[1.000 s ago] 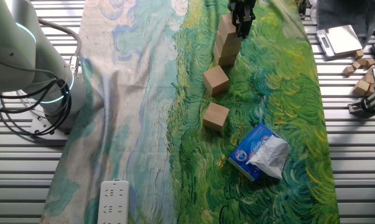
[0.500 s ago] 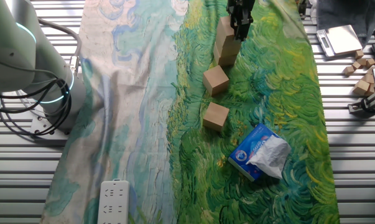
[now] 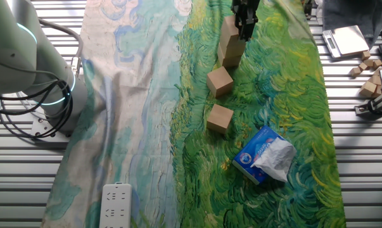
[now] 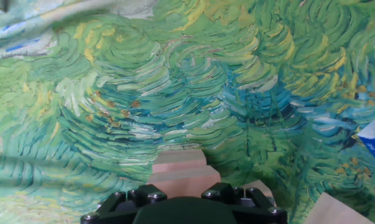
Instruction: Stack the blocks in a vertical line of five
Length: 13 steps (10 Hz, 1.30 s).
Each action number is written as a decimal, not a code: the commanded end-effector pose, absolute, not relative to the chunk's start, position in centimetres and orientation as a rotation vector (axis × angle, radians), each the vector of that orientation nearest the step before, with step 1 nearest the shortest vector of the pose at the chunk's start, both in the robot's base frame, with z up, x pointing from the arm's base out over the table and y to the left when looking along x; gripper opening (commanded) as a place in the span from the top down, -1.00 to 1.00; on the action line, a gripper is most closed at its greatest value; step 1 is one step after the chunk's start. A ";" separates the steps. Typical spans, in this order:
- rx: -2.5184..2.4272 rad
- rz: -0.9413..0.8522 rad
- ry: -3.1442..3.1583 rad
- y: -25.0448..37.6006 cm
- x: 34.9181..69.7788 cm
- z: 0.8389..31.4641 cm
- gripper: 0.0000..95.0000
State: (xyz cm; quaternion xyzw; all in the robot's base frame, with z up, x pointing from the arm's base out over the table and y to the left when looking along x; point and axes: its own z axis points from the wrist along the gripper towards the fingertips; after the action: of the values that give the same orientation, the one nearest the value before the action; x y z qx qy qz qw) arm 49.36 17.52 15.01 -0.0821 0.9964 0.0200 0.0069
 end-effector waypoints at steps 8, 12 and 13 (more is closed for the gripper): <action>-0.250 0.065 3.108 17.7 49.3 14.6 1.00; -0.258 0.048 3.108 17.7 49.3 14.6 0.20; -0.250 0.032 3.110 17.7 49.3 14.6 0.20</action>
State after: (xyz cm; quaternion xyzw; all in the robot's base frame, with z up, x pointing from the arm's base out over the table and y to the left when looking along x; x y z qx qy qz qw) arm 49.30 17.77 14.66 -0.0802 0.9967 0.0092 0.0107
